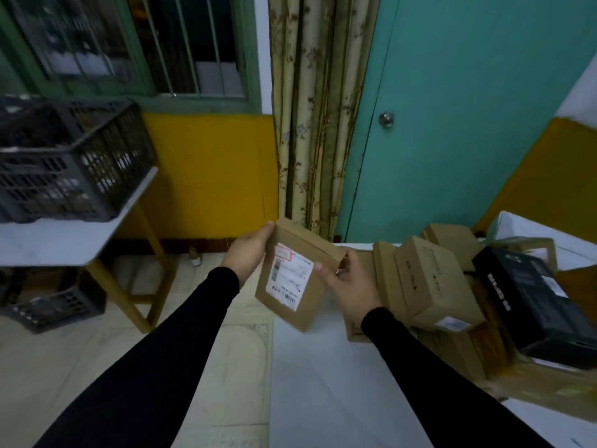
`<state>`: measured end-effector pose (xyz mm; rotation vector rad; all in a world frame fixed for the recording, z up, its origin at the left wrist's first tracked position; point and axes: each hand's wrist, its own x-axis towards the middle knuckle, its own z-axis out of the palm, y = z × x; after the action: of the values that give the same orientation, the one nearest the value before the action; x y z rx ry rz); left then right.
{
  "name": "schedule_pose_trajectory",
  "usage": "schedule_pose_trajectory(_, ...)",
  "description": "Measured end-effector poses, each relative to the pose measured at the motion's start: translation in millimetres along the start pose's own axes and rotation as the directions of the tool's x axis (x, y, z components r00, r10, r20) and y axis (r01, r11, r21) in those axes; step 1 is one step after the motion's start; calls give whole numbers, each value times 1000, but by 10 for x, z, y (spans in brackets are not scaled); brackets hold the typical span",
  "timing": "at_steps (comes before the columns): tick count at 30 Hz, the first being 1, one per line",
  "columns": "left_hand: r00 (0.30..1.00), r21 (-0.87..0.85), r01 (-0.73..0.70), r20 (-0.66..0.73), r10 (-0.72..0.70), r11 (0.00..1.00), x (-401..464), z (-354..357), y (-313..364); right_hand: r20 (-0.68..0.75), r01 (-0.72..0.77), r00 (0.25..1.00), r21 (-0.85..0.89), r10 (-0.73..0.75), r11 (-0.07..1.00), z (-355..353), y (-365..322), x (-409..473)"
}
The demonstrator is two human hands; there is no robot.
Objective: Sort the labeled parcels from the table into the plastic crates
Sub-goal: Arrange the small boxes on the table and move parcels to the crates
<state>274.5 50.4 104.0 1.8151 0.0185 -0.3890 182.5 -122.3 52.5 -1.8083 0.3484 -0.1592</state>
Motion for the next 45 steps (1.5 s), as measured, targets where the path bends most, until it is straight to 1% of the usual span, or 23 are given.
schedule_pose_trajectory(2,996,-15,-25,84,26,1000,-96,-11,53,-57,4,998,134,4,991,-113,-143,-9)
schedule_pose_trajectory(5,986,22,-13,167,9,1000,-224,-41,68,-157,9,987,260,33,965,-259,-294,-6)
schedule_pose_trajectory(8,969,25,-25,248,18,999,-344,-25,53,-221,-12,968,419,115,908,-385,-397,17)
schedule_pose_trajectory(12,949,-60,-87,297,101,994,-510,86,-5,-274,-17,944,516,184,856,-526,-535,-22)
schedule_pose_trajectory(14,952,-10,-109,288,107,994,-569,107,39,-299,-27,935,483,193,875,-575,-549,-73)
schedule_pose_trajectory(15,951,29,-119,289,106,992,-591,88,87,-332,-32,926,407,181,913,-602,-515,-83)
schedule_pose_trajectory(16,950,70,-134,293,108,989,-600,57,154,-378,-33,915,276,140,961,-639,-502,-102)
schedule_pose_trajectory(18,939,178,-160,330,94,971,-605,-33,311,-465,-5,885,-16,-3,1000,-712,-488,-127)
schedule_pose_trajectory(20,931,288,-208,351,99,935,-605,-106,458,-487,85,860,-152,-150,985,-750,-567,-183)
schedule_pose_trajectory(22,935,280,-226,330,127,933,-627,-145,578,-456,130,863,-214,-217,968,-769,-619,-212)
schedule_pose_trajectory(25,927,227,-249,339,163,942,-667,-219,726,-309,132,923,-308,-230,942,-781,-648,-211)
schedule_pose_trajectory(27,904,348,-292,404,138,891,-669,-298,805,-224,155,947,-310,-231,938,-775,-667,-229)
schedule_pose_trajectory(29,861,467,-331,505,59,820,-684,-340,874,-127,196,958,-360,-257,912,-733,-722,-266)
schedule_pose_trajectory(31,809,519,-360,587,-17,775,-711,-326,948,-9,244,963,-404,-270,882,-676,-795,-304)
schedule_pose_trajectory(33,775,567,-408,629,-57,716,-749,-312,1048,146,235,970,-346,-195,908,-656,-854,-332)
schedule_pose_trajectory(35,771,615,-430,631,-85,661,-756,-349,1137,322,222,941,-351,-105,910,-660,-893,-363)
schedule_pose_trajectory(37,798,657,-429,597,-81,620,-735,-414,1164,423,239,904,-380,-61,894,-662,-875,-386)
schedule_pose_trajectory(39,856,653,-417,516,32,632,-674,-487,1139,397,223,913,-310,-88,924,-635,-827,-373)
schedule_pose_trajectory(40,895,618,-388,429,121,684,-634,-514,1096,352,211,929,-249,-114,945,-617,-803,-366)
schedule_pose_trajectory(42,953,414,-303,138,270,859,-559,-550,974,211,184,965,-117,-156,976,-600,-734,-316)
schedule_pose_trajectory(43,958,275,-271,-14,286,922,-535,-563,901,130,169,978,-55,-161,984,-596,-716,-295)
schedule_pose_trajectory(44,955,159,-248,-127,269,956,-518,-569,823,47,154,987,-13,-154,988,-600,-692,-270)
schedule_pose_trajectory(45,953,80,-226,-190,237,971,-524,-561,741,-25,144,989,15,-144,989,-597,-677,-255)
